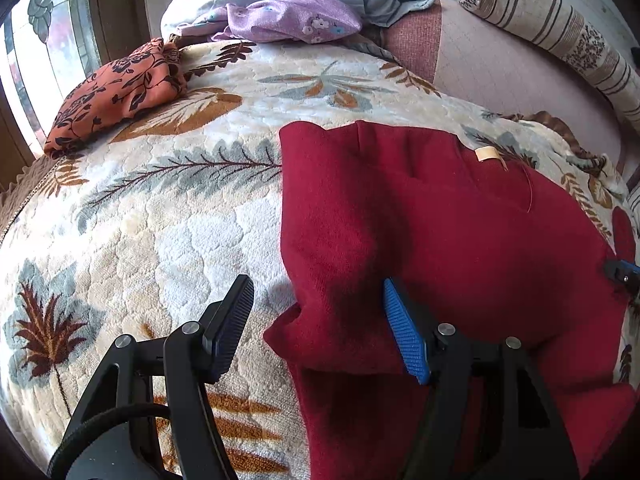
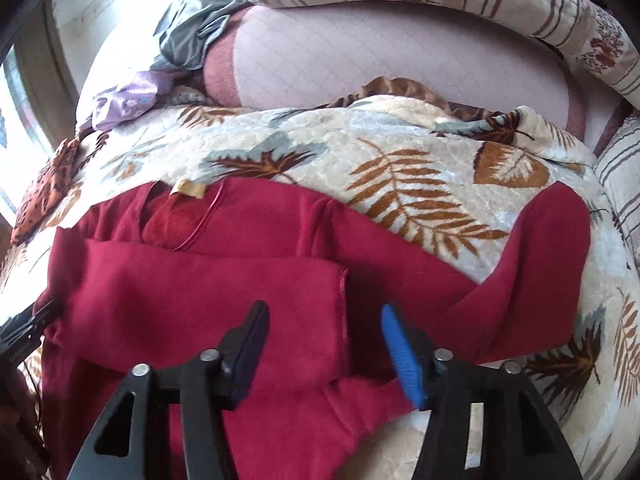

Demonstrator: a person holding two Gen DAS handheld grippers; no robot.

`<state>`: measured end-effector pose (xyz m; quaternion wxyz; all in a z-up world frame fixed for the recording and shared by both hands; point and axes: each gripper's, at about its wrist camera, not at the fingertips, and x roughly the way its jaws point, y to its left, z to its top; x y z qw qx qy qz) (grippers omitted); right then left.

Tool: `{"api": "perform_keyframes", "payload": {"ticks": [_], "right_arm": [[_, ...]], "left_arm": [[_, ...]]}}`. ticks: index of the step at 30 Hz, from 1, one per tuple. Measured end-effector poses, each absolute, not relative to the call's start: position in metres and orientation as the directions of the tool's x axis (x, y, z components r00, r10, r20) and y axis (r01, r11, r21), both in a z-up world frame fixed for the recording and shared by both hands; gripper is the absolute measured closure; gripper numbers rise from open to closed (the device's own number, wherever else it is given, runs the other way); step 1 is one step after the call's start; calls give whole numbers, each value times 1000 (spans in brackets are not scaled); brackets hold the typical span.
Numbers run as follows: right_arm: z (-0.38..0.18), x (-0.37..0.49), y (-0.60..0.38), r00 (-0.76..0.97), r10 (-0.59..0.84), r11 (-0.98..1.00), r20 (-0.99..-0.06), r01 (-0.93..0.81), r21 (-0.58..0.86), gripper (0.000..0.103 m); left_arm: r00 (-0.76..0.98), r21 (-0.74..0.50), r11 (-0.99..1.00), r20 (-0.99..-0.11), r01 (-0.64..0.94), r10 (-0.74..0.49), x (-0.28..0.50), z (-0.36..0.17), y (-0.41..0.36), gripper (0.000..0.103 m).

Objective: Fold small clothes

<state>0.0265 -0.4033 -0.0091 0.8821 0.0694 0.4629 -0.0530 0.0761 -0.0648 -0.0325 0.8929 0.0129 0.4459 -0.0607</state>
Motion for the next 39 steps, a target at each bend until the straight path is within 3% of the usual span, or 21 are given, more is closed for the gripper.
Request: {"api": "perform_keyframes", "payload": {"ticks": [10,20,21,23,26,39], "right_arm": [[-40,35,-406,505,-128,974,-853,225,-12,55],[-39,47,-406,505,-74,976,-860,214,42,49],[-42,48,-405,500,-67,976,-863,212,48,52],[-39,48,-403,519,-62,978,-852,204,53,83],[-31,46,-396,537,-111,982,-836,187,-10,98],[-18,45,-410,590,-154,968,-792,249,-3,99]], "left_arm": [[580,-29,991,-809,131,-101,79,-38,-66,36],[577,-29,991,-811,133,-101,79,-37,-67,36],[576,-30,991,-811,133,-102,79,-37,-67,36],[575,-31,991,-811,134,-103,79,-37,-67,36],[575,-31,990,-812,135,-103,79,-37,-67,36],[614,-69,985,-774,155,-151,75,-21,-67,36]]}}
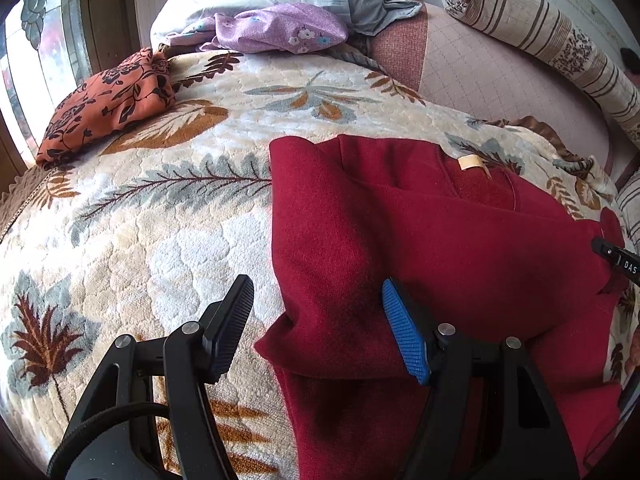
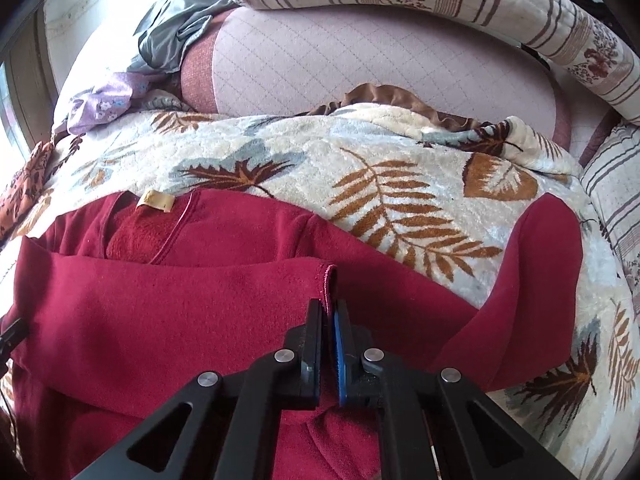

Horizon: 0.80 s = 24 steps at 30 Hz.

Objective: Fold small clothes

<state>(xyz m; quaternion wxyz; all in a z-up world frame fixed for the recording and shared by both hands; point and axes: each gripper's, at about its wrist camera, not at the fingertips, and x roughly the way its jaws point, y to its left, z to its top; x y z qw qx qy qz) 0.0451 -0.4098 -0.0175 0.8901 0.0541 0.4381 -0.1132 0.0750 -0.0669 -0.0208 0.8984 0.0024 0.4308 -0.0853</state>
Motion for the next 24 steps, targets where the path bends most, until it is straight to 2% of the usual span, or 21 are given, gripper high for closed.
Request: {"api": "perform_keyframes", "payload": {"ticks": [4,9,12,14,15,18,20,22,24], "right_arm": [[-13,47,-416,591,-190,961,-784,274,-26,99],[-32,54,-417,528,-176,965,-831,259,-40,97],[-22,42,-418,540,-201,956,-817,289,-45,90],[-12,32,-414,559,-204,957,-804,286,-44,72],[-8,28,-410,572,-192,961,-797,274,-34,68],[-5,23,-391,590,-121,981,-798,196,-3,66],[-20,30,-379,547,-85,989,-833,145,-6,66],[-40,39,-374,484,-83,990,-871,138,-18,66],[-33,37,-372,505,-101,989,-857,144,-32,66]], "left_arm": [[602,-65,985,-784,159,-149,78,-25,-69,36],[568,-37,987,-814,156,-121,84,-37,-71,36],[569,-39,987,-813,155,-121,84,-37,-70,36],[569,-47,987,-812,152,-126,84,-37,-69,36],[569,-51,988,-813,148,-127,84,-37,-70,36],[557,-78,987,-818,138,-142,88,-37,-65,34],[546,-97,985,-822,141,-159,88,-36,-63,34],[539,-108,984,-825,143,-169,87,-30,-55,34],[549,-128,981,-815,144,-187,82,-22,-43,34]]}}
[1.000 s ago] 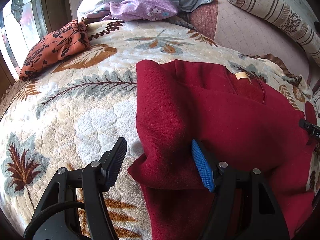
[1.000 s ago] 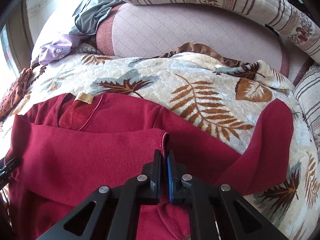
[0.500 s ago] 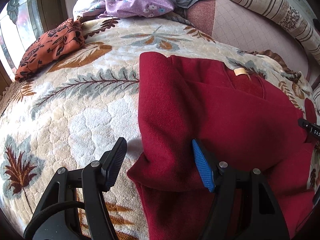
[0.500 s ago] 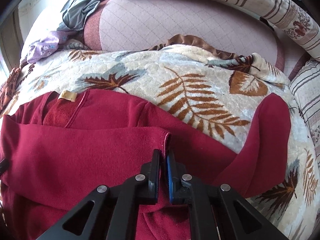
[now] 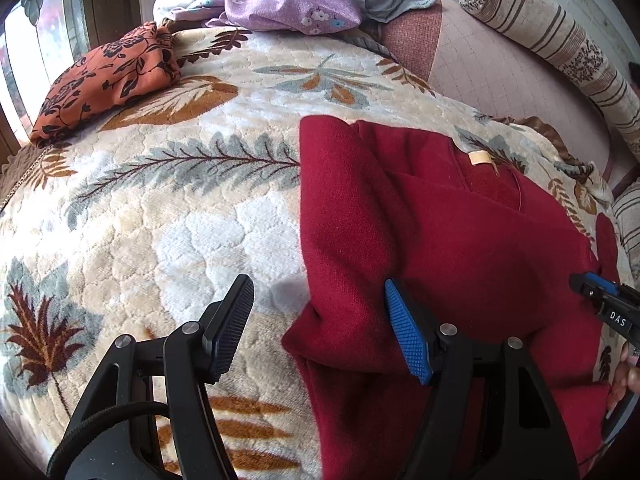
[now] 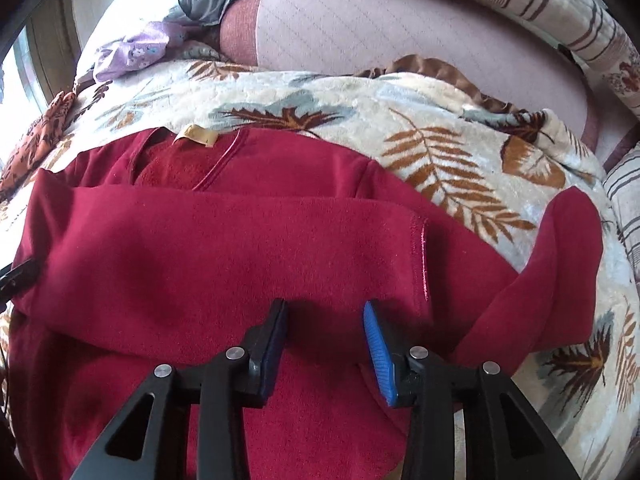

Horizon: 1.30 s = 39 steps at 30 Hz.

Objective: Fold small clothes

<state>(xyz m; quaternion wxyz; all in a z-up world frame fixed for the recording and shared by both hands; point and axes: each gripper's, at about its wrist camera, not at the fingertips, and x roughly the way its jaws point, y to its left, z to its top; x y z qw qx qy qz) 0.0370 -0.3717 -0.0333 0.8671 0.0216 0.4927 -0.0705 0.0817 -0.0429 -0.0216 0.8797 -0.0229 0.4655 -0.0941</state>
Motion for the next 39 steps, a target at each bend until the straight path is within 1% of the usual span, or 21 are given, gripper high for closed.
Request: {"api": "perform_keyframes", "payload": {"ticks": [2,4,8,10,13,14,15,20,21,22,23,28,29,30,31,32,33,34,35,36,39], "right_arm": [[-21,32,-368,522,-61,990,-851,143,17,64],[-6,28,-358,557,15,990,-831,107,89,59],[13,43,-301,563,217,973,-797,-58,224,56],[18,58,-261,541,287,958,-790,-136,254,56],[19,82,-204,501,347,936,-793,-231,265,54],[17,91,-186,483,356,931,-800,-256,260,50],[14,99,-172,468,355,930,-810,-268,253,48],[6,140,-130,446,320,934,-836,-296,200,44],[5,149,-128,448,313,935,-838,-299,189,42],[5,156,-128,446,310,935,-840,-302,185,36],[3,162,-126,442,306,935,-843,-305,179,34],[-14,185,-118,414,274,931,-868,-342,131,34],[-19,187,-116,410,272,928,-871,-352,124,37],[-23,189,-115,404,272,925,-873,-360,122,44],[-26,189,-114,400,274,922,-875,-367,122,66],[-28,189,-113,396,275,920,-876,-374,119,74],[-29,188,-111,398,283,915,-873,-384,122,78],[-28,187,-110,398,298,909,-868,-395,131,86],[-26,185,-108,400,307,904,-863,-407,133,91],[-24,184,-105,407,311,901,-859,-414,130,93],[-13,181,-97,426,356,883,-832,-444,150,94]], "left_arm": [[551,-144,979,-810,144,-200,76,-15,-31,34],[548,-143,977,-810,159,-208,70,-9,-23,35],[536,-100,964,-815,246,-221,51,-1,-15,35],[519,-132,952,-813,275,-262,44,-3,-10,35],[472,-199,938,-822,283,-317,39,-13,-6,35],[462,-212,938,-826,274,-322,40,-18,-5,35],[457,-218,939,-829,266,-322,41,-22,-5,35],[480,-222,942,-816,252,-321,51,-29,-6,35],[485,-219,943,-815,250,-318,53,-30,-6,35],[487,-214,945,-816,247,-312,56,-31,-7,35],[490,-211,945,-815,249,-311,58,-32,-8,35],[504,-171,948,-813,270,-290,67,-34,-18,35],[506,-166,947,-813,274,-289,68,-35,-19,35],[506,-163,947,-813,276,-288,70,-35,-19,37],[505,-169,946,-812,276,-292,72,-36,-18,38],[503,-180,944,-810,277,-302,73,-36,-17,45],[498,-192,941,-809,279,-313,74,-36,-16,55],[493,-206,938,-808,278,-324,75,-36,-15,60],[483,-228,932,-806,280,-342,76,-36,-14,72],[471,-250,926,-804,283,-361,76,-35,-12,80],[478,-255,929,-802,269,-359,74,-32,-6,80]]}}
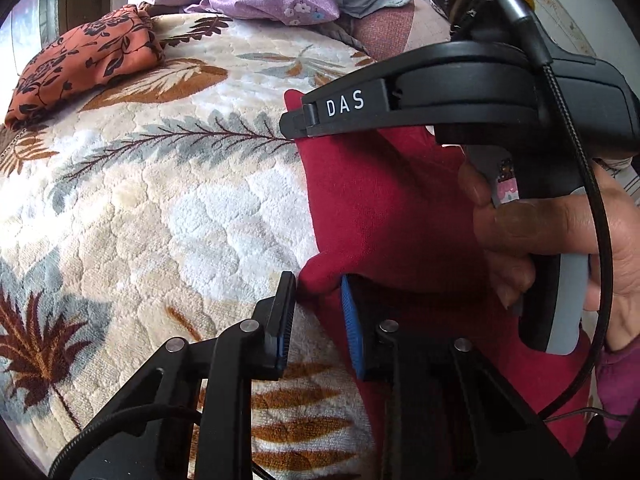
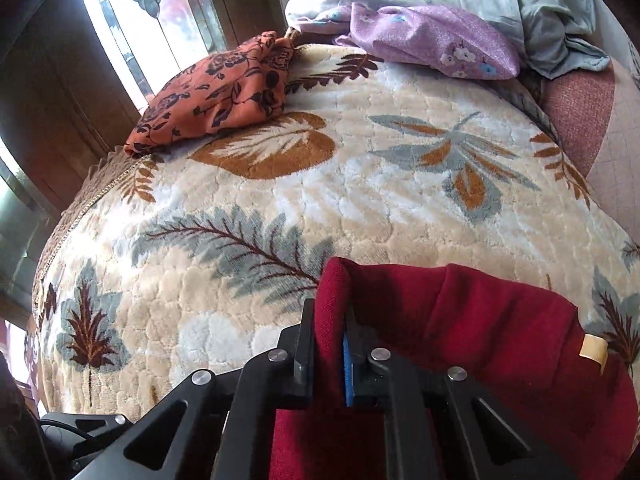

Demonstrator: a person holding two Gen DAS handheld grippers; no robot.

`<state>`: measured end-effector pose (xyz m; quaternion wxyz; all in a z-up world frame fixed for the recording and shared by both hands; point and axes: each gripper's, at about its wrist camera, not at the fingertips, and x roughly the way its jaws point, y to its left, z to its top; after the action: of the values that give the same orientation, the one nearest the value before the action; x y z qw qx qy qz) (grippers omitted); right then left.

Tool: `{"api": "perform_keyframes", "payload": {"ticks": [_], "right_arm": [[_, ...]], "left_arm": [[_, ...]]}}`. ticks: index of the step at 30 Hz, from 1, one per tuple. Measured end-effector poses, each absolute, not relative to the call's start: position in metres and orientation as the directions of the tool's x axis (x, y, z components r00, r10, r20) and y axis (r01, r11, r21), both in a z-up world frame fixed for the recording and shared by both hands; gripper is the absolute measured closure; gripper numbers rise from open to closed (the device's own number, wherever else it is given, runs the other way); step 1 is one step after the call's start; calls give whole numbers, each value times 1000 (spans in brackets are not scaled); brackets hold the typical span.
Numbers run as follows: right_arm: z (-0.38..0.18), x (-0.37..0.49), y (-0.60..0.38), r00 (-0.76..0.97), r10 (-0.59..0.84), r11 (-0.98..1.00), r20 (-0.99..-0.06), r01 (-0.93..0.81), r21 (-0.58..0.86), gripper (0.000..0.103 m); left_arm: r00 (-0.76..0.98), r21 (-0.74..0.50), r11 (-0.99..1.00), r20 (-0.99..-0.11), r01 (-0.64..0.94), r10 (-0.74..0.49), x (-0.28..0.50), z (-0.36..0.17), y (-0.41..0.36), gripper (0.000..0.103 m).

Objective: Fold small clothes

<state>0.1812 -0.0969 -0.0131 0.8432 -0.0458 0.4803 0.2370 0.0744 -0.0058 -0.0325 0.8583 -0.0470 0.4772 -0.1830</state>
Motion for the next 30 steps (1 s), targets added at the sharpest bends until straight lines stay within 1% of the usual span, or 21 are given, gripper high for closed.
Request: {"api": "perform_keyframes", "payload": {"ticks": [2,4,6,9,12,13,14,15,16,17,18,22,24,25,27,28,29,30], "right_arm": [[-10,183,-91,428,368,877,-825,-455,155,94],[-12,186,-89,423,385,874,-820,-453,177,94],[-21,193,-88,419,393,878,-819,-436,199,94],[-37,200,-91,416,407,887,-814,-392,243,94],[-27,196,-105,405,445,882,-799,-355,311,92],[-20,191,-111,409,447,882,-796,-352,314,88],[-11,182,-119,430,439,886,-789,-354,300,78],[-2,171,-127,461,417,895,-783,-357,267,70],[6,159,-135,490,394,904,-777,-357,233,57],[12,147,-143,523,368,914,-769,-356,195,55],[18,133,-152,549,340,922,-763,-355,156,56],[9,102,-174,559,273,935,-783,-345,79,56],[-6,99,-176,547,240,941,-802,-333,54,60],[-16,101,-177,538,215,949,-815,-313,44,64],[-33,110,-180,514,209,959,-832,-275,70,67],[-38,113,-180,515,202,963,-833,-261,73,67],[-42,117,-180,527,179,968,-830,-244,54,67],[-43,121,-178,547,161,972,-822,-232,36,67]], "left_arm": [[476,-271,928,-800,257,-365,74,-32,1,82],[480,-270,931,-800,247,-360,74,-31,5,88],[481,-253,937,-807,243,-342,75,-31,8,88],[465,-282,929,-806,242,-366,76,-29,12,88],[463,-279,924,-804,261,-374,72,-21,11,88],[478,-264,927,-799,265,-364,70,-17,11,88],[495,-243,932,-795,268,-350,68,-13,10,86],[508,-232,935,-791,268,-342,67,-10,11,79],[518,-236,935,-783,264,-344,65,-7,12,75],[526,-256,931,-771,259,-358,65,-4,14,69],[534,-277,927,-759,253,-372,65,-2,17,66],[554,-295,927,-743,231,-375,67,1,13,66],[555,-285,930,-746,232,-367,73,-1,1,66],[555,-274,934,-752,230,-357,76,-4,-4,66],[553,-234,949,-772,210,-313,86,-10,-14,66],[550,-193,963,-791,191,-267,91,-15,-17,66],[543,-143,975,-812,168,-213,96,-21,-19,63],[534,-128,980,-824,152,-191,99,-27,-19,58]]}}
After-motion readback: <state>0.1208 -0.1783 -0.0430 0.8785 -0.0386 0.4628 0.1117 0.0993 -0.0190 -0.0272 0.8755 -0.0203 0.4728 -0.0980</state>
